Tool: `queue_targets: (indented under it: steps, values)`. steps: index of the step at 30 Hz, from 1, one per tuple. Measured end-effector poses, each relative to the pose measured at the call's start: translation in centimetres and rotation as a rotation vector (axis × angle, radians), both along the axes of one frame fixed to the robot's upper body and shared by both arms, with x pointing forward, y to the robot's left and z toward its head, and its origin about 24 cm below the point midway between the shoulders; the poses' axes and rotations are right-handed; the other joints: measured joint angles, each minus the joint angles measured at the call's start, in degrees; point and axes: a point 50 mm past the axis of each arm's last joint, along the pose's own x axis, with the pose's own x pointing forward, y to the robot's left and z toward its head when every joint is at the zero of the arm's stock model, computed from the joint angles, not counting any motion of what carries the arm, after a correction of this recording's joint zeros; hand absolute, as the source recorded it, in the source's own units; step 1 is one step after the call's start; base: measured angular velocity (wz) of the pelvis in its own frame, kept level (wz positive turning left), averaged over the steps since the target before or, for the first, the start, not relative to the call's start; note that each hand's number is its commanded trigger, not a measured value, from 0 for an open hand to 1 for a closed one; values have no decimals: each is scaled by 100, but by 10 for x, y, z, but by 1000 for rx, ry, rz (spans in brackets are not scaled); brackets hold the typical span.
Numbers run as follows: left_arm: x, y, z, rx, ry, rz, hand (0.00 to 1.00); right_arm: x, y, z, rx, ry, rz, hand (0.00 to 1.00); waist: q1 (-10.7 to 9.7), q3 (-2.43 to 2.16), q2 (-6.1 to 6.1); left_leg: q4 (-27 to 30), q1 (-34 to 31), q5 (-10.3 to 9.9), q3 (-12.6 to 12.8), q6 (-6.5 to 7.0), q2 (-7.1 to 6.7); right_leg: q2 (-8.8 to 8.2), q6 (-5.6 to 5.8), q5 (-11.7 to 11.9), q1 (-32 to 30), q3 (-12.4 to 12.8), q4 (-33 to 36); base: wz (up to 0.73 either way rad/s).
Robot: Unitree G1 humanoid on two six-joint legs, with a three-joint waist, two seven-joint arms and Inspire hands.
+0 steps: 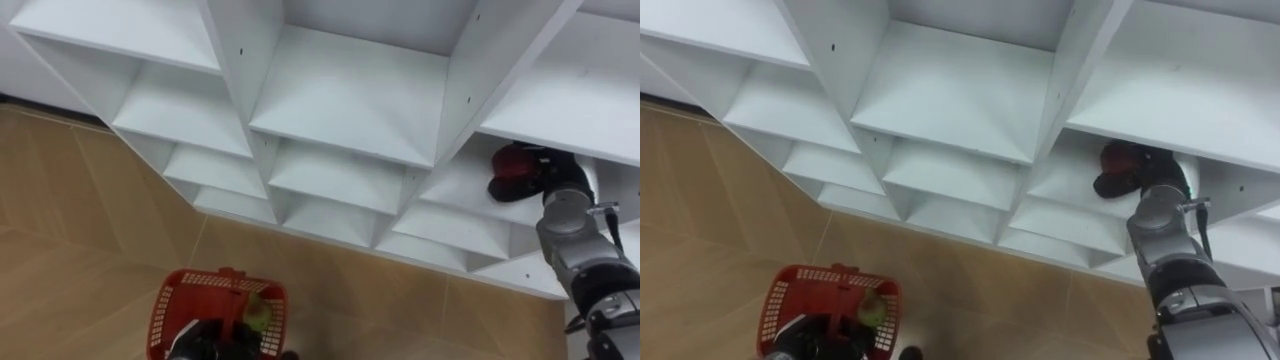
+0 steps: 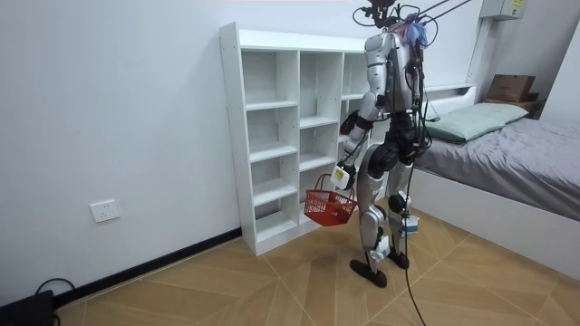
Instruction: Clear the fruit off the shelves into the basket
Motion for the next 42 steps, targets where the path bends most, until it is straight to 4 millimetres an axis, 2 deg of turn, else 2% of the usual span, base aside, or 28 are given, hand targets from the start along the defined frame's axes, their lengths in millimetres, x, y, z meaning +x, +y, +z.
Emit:
queue_targets:
  steps: [6, 21, 26, 29, 35, 39, 42]
  values:
    - [5, -1, 2, -1, -13, -5, 100, 0, 0, -1, 0, 8, 3, 100, 30, 30, -52, 6, -4, 0, 0, 0, -4, -4, 0, 0, 0, -4, 0, 0]
    - [5, 1, 2, 1, -9, 2, 100, -1, -1, -2, 1, 16, 0, 100, 57, 23, -42, 19, -5, 0, -12, 0, 2, 5, -12, 9, 13, -8, -13, 0]
    - [5, 1, 2, -15, -7, -4, 100, -1, -1, -2, 4, 17, 1, 100, 57, 7, -17, 26, 4, 2, -1, -1, 3, 7, -12, 10, 20, 1, -14, 0]
    - [5, 0, 2, -18, -6, -8, 100, 1, 1, -1, 16, 18, 21, 100, 45, -42, 13, 26, 26, 4, 25, -2, 8, 4, -12, 10, 24, 25, -9, -5]
    - [5, 0, 2, -8, -8, 2, 100, 7, 20, 4, 54, -33, 97, 100, 5, -91, 3, -3, 235, 11, 50, -13, 15, 23, -12, 10, 173, 136, 12, -7]
    - [0, 0, 0, -6, -3, 10, 100, 5, 34, 0, 80, -50, 134, 100, -159, -120, -25, -33, 507, 11, 27, -14, 9, 18, -12, 10, 502, 43, -58, 8]
    - [-5, -1, 0, -6, -2, 11, 100, -6, 43, -11, 75, -24, 174, 100, -268, -159, -56, -94, 809, 9, 49, -15, 2, 18, -10, 10, 825, 4, -147, 5]
